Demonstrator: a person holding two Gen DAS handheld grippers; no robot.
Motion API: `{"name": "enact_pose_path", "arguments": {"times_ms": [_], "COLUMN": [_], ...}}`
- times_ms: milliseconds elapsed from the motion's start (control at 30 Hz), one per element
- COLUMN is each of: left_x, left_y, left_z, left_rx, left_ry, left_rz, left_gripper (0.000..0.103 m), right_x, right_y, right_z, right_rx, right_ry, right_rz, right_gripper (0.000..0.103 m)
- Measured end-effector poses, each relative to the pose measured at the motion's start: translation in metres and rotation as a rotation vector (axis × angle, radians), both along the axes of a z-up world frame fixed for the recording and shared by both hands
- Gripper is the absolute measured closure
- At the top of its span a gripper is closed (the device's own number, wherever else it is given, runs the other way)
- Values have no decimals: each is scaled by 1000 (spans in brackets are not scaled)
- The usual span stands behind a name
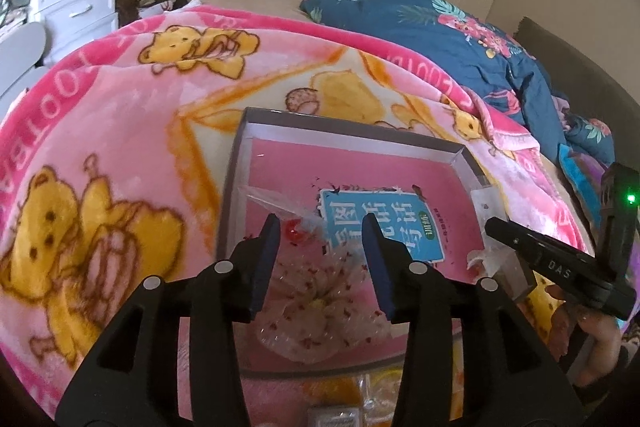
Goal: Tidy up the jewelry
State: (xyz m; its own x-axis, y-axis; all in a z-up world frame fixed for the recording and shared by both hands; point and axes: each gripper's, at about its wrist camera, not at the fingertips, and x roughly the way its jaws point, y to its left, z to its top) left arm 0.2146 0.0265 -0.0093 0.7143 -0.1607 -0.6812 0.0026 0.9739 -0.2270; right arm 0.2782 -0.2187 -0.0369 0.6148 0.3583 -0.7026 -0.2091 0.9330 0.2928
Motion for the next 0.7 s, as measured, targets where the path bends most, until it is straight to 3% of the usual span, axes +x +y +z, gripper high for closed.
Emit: {"name": "enact_pose_path", "arguments": {"times_ms": [400, 700], "left_x": [-20, -35], "left_y": [7, 2], "left_z": [11, 24], "left_rx": [-18, -12], "left_ry": [-27, -50], "left_rz": [14, 0], "left_gripper": [67, 63], "right_x": [-15, -48], "right_y": [-17, -30], "right_z": [4, 34], "right_rx": [20, 42], "right_ry": [-7, -98], "right_rz": [-35, -38], "right_gripper": [55, 27]}}
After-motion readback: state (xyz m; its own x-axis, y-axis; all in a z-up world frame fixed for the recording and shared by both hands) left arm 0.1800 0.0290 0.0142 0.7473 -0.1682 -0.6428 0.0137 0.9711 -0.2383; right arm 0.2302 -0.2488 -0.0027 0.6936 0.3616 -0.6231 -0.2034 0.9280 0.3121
